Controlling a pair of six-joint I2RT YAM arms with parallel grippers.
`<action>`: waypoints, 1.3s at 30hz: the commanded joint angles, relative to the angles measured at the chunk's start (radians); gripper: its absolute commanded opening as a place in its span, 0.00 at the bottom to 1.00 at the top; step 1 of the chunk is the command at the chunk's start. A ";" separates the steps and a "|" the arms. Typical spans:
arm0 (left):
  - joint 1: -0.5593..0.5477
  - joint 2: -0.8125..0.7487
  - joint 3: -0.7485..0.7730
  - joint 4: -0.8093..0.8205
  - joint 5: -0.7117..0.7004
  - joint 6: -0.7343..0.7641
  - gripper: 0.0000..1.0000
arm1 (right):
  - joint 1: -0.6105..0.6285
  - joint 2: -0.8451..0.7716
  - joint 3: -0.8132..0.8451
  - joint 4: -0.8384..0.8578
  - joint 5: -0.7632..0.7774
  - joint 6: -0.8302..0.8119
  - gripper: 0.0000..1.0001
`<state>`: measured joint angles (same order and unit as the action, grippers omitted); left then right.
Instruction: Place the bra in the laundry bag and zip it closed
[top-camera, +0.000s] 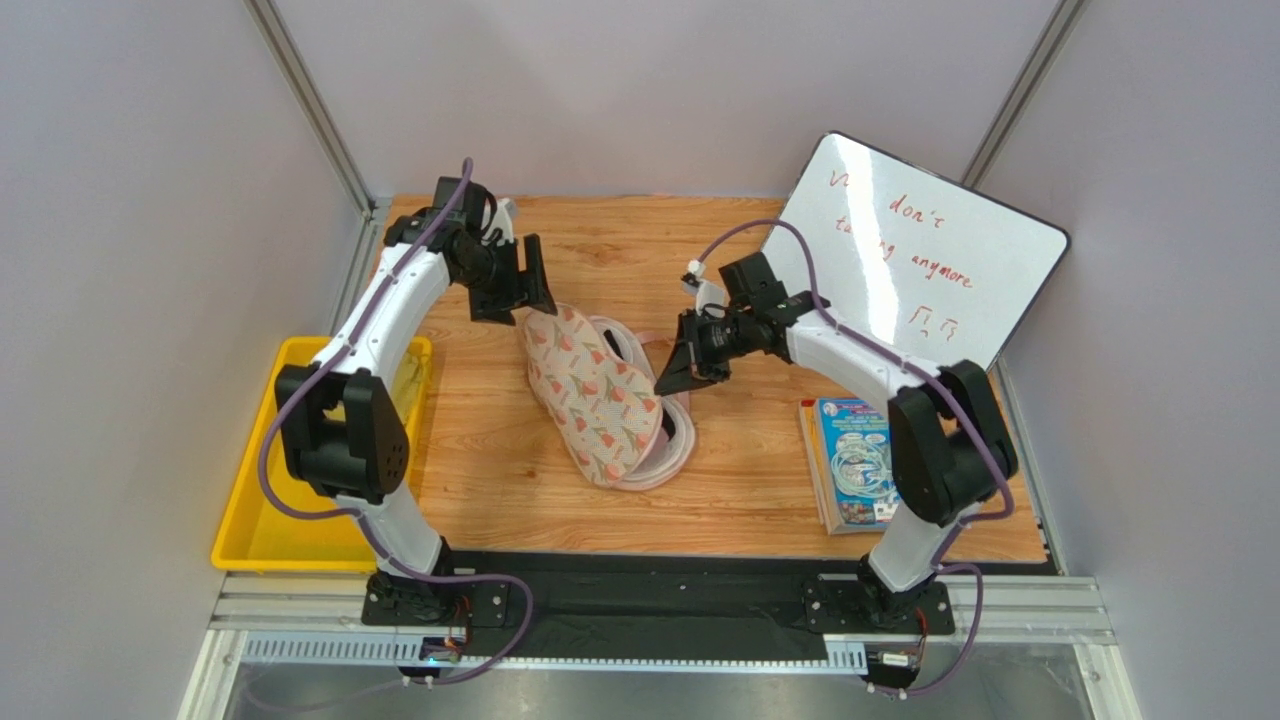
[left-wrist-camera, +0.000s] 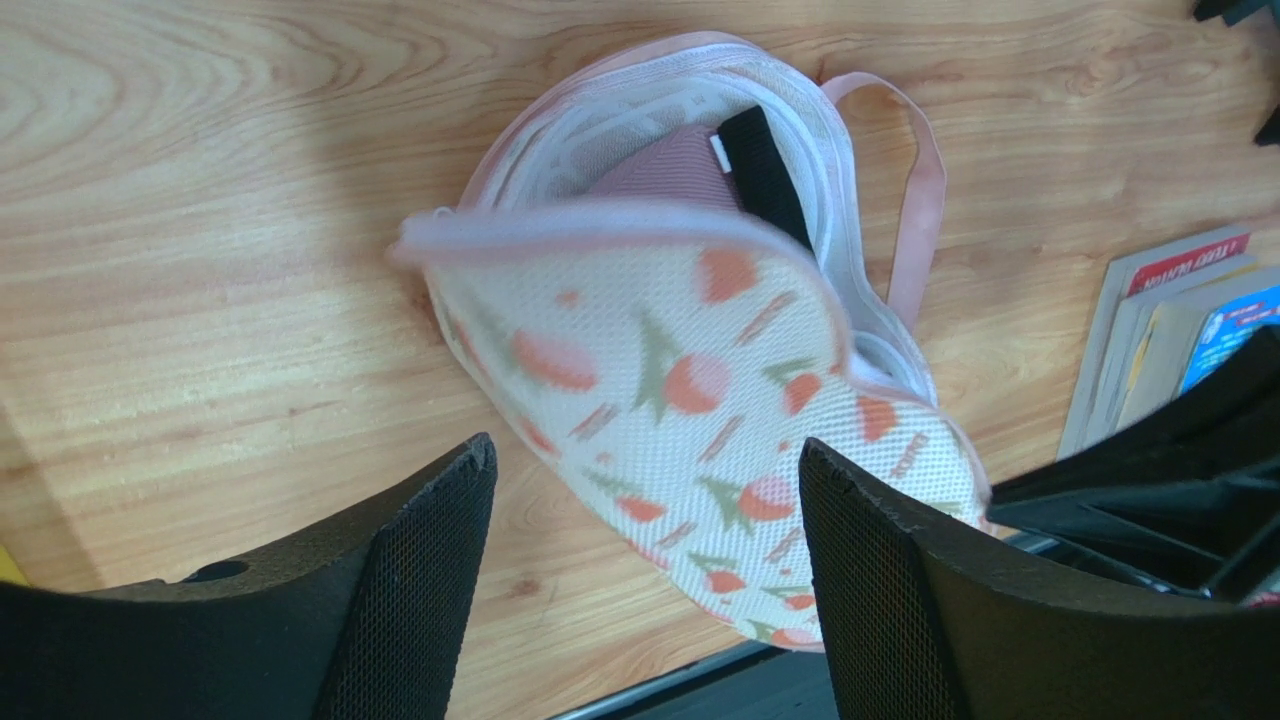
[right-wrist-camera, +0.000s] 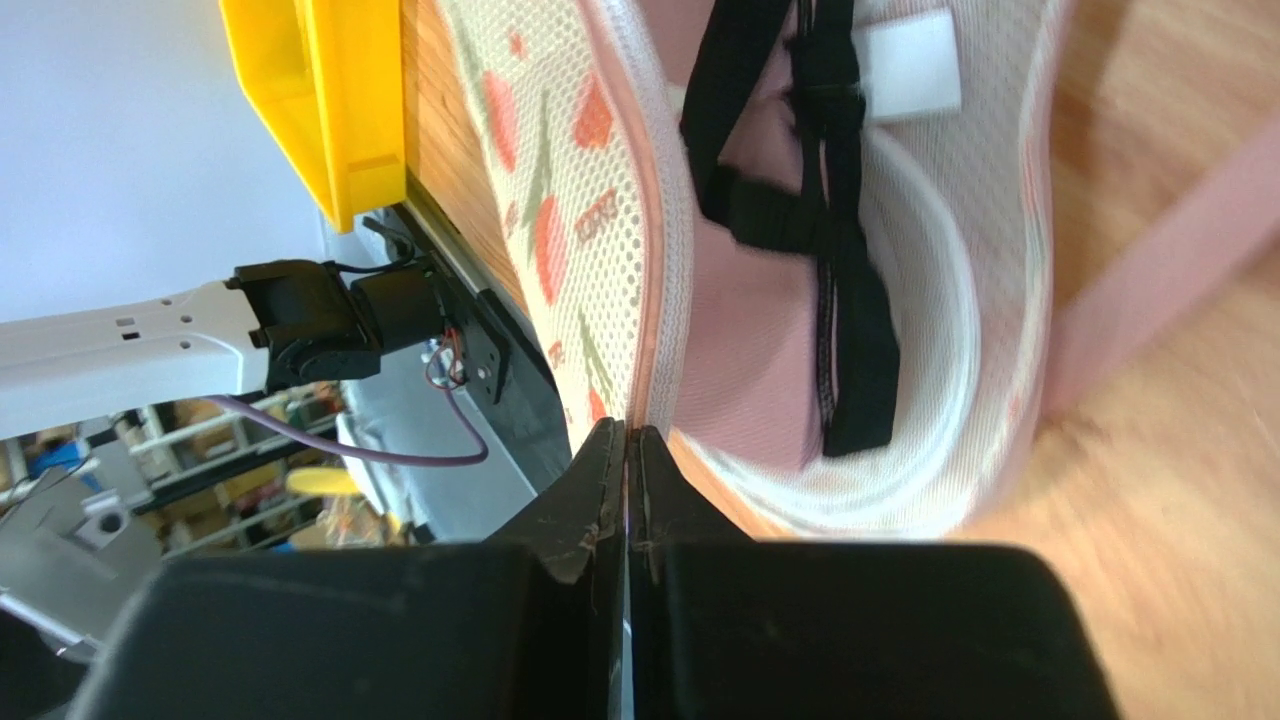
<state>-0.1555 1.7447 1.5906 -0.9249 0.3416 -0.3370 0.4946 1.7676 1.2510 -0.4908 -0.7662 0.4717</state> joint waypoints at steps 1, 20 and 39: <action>0.002 -0.100 -0.040 0.035 -0.049 -0.080 0.79 | 0.002 -0.124 -0.131 0.000 0.261 0.053 0.00; 0.002 0.065 -0.068 0.063 0.034 -0.077 0.74 | -0.010 0.024 -0.038 -0.038 0.614 -0.097 0.00; 0.005 -0.005 -0.049 -0.015 -0.179 -0.129 0.74 | -0.042 0.496 0.714 -0.221 0.765 -0.226 0.00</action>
<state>-0.1555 1.8725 1.5707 -0.9352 0.2276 -0.4332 0.4549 2.1635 1.7466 -0.7090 -0.0944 0.2863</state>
